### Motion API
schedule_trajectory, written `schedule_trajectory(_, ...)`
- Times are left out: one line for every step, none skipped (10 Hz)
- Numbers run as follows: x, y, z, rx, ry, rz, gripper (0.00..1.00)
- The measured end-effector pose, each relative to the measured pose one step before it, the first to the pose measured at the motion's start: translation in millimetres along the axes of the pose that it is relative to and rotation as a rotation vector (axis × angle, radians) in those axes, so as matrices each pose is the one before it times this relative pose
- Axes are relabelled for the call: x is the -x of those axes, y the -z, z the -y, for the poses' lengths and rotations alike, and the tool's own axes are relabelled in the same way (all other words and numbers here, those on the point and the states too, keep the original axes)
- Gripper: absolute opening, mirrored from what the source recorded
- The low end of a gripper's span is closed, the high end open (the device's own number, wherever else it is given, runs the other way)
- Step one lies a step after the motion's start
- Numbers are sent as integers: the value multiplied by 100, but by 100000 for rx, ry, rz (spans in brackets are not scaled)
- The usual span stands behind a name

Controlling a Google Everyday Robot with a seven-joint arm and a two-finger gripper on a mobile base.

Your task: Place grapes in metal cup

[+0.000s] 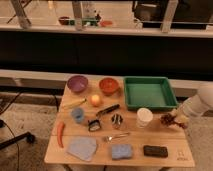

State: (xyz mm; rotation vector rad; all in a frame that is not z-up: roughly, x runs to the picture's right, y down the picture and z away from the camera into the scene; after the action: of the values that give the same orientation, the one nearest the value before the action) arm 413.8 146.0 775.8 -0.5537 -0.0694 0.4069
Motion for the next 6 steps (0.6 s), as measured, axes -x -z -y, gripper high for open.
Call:
schedule_trajectory(261, 939, 251, -1078, 524, -79, 20)
schedule_trajectory(211, 789, 272, -1073, 440, -193, 20)
schedule_trajectory(377, 1509, 444, -1375, 730, -661, 20)
schedule_trajectory(177, 547, 170, -575, 628, -623, 20)
schedule_trajectory(178, 649, 221, -996, 493, -543, 20)
schedule_trajectory(90, 815, 314, -1559, 123, -271, 20)
